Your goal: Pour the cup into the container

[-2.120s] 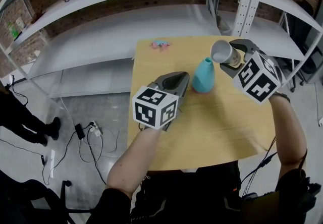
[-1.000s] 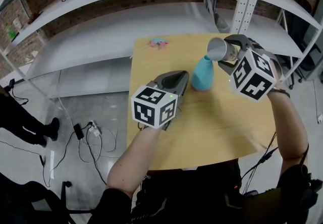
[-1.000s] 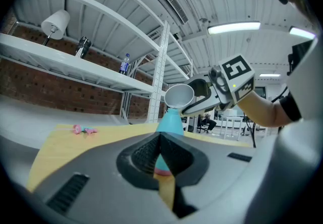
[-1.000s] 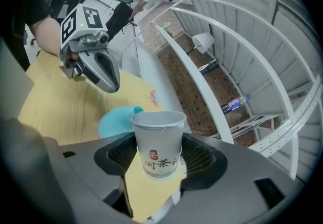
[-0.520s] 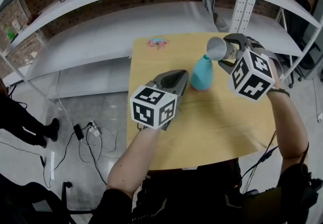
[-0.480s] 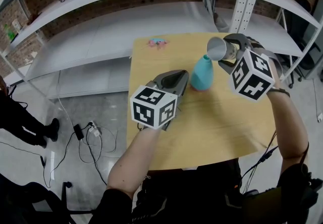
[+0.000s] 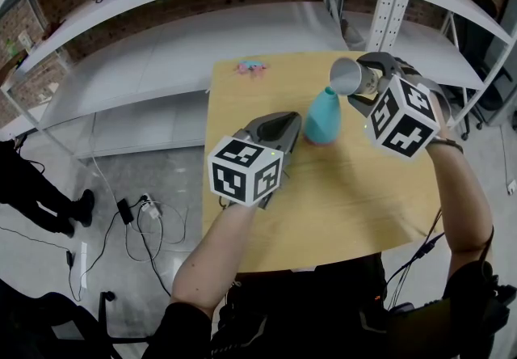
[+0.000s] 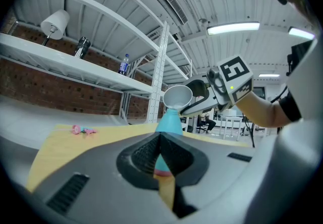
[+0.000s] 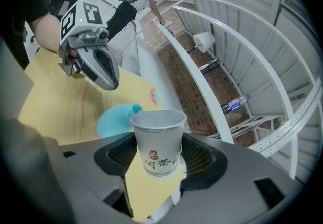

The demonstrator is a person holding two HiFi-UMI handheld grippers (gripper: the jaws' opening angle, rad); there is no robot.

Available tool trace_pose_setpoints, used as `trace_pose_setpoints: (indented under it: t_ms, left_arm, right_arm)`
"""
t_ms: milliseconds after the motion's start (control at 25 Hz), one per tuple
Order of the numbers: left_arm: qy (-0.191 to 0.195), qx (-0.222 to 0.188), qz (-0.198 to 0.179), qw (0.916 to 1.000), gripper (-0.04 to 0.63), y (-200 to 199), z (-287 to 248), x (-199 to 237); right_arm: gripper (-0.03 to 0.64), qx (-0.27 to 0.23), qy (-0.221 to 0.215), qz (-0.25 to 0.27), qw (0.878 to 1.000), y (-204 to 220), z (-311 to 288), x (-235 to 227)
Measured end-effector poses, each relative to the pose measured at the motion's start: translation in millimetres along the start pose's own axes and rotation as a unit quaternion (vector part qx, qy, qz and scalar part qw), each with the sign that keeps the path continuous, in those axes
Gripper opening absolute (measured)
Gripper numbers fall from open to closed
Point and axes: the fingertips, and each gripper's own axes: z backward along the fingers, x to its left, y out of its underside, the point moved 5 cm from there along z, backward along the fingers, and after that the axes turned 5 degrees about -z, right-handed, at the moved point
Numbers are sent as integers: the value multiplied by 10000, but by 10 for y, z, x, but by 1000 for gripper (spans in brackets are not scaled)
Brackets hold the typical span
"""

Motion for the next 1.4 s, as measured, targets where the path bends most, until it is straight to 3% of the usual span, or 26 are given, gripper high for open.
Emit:
trace_pose_setpoints:
  t_ms: [200,400,520,680,920,1400]
  left_arm:
    - [-22,37,3,10000,0,17,1,2]
    - [-34,46,7,10000,0,17,10,-7]
    - [46,-47,93,9999,0,-26,34,-50]
    - [66,-112,-26,9999,0,-92,62,-90]
    - [87,-154,-73,9998,0,-173,88,-163]
    - [88,-106,-92,9999,0,-219,12,-267]
  right_arm:
    - [282,-186,-99,-410,9989,39,18,5]
    - [282,-595,-297,-1364,9884,126,26,-13]
    - [282,-901,-477,-2173,9708,271,19,-63]
    - [282,-1341,-684,-3200,9354,481,29,-95]
    - [282,-1557,-587,-3951,9035,809,57,-78]
    - [282,-1602,-437,-4626,8709,1167,8,-44]
